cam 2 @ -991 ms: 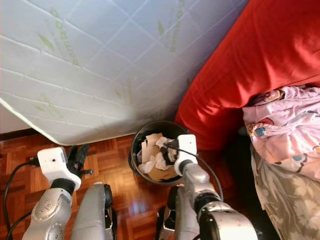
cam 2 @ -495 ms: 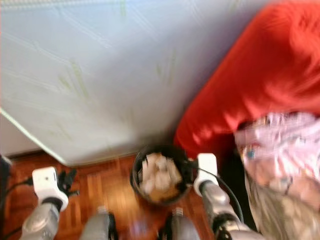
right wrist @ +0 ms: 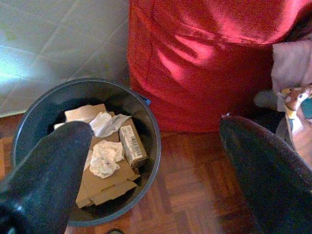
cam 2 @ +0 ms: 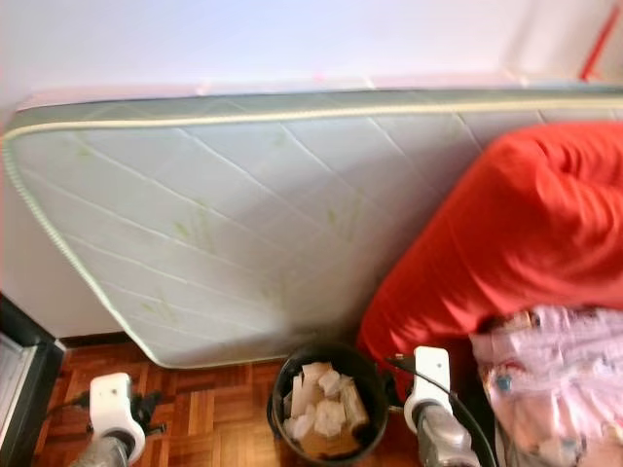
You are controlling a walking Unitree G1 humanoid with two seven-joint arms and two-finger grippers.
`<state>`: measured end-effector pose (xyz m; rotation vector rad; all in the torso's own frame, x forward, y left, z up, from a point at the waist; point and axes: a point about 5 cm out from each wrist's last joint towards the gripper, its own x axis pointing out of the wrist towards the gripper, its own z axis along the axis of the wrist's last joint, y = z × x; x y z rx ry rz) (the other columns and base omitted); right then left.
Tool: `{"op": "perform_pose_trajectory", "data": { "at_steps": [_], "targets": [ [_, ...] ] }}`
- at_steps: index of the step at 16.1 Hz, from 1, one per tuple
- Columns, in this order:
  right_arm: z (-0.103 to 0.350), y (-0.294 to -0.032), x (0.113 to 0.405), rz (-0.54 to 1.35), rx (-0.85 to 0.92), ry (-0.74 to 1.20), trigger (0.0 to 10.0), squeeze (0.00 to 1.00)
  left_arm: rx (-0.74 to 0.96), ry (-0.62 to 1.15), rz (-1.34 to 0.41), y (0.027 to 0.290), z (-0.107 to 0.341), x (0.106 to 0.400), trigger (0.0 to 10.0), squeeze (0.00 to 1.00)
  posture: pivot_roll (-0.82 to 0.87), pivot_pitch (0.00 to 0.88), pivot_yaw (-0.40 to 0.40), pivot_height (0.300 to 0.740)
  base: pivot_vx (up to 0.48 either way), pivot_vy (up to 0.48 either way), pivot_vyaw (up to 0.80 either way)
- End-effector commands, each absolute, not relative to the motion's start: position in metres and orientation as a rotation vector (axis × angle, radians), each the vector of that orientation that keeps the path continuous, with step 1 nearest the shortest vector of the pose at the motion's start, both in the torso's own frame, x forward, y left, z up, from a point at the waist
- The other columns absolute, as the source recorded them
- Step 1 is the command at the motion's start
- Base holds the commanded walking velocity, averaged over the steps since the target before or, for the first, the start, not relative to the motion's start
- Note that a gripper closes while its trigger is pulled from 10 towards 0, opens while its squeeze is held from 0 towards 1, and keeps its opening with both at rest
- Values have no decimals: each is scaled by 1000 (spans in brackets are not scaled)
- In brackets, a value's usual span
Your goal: Clean up the room
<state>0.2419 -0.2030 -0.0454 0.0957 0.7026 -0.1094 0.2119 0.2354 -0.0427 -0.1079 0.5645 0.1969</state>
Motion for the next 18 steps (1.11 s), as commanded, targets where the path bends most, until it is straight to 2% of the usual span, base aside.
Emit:
{"op": "perform_pose_trajectory", "data": {
  "at_steps": [1, 4, 6, 10, 14, 17, 18],
  "targets": [
    [-50, -210, 233, -172, 138, 727, 10000, 0, -94, 641, 200, 231, -56, 198, 10000, 0, 190, 0, -97, 713, 0, 0, 0],
    [-54, -224, 224, -200, 129, 753, 10000, 0, -119, 737, 204, 221, -70, 184, 10000, 0, 165, 0, -78, 740, 0, 0, 0],
    [-60, -238, 210, -238, 130, 808, 10000, 0, -121, 771, 200, 218, -75, 180, 10000, 0, 163, 0, -79, 740, 0, 0, 0],
    [-69, -243, 191, -261, 151, 873, 10000, 0, -144, 821, 239, 231, -81, 163, 10000, 0, 157, 0, -69, 740, 0, 0, 0],
    [-74, -240, 183, -267, 204, 885, 10000, 0, -106, 872, 208, 239, -84, 150, 10000, 0, 125, 0, 4, 740, 0, 0, 0],
    [-79, -238, 172, -236, 196, 933, 10000, 0, -103, 861, 224, 245, -83, 147, 10000, 0, 129, 0, -6, 740, 0, 0, 0],
    [-81, -228, 174, -225, 196, 932, 10000, 0, -107, 858, 223, 242, -85, 145, 10000, 0, 126, 0, -9, 740, 0, 0, 0]
  ]
}}
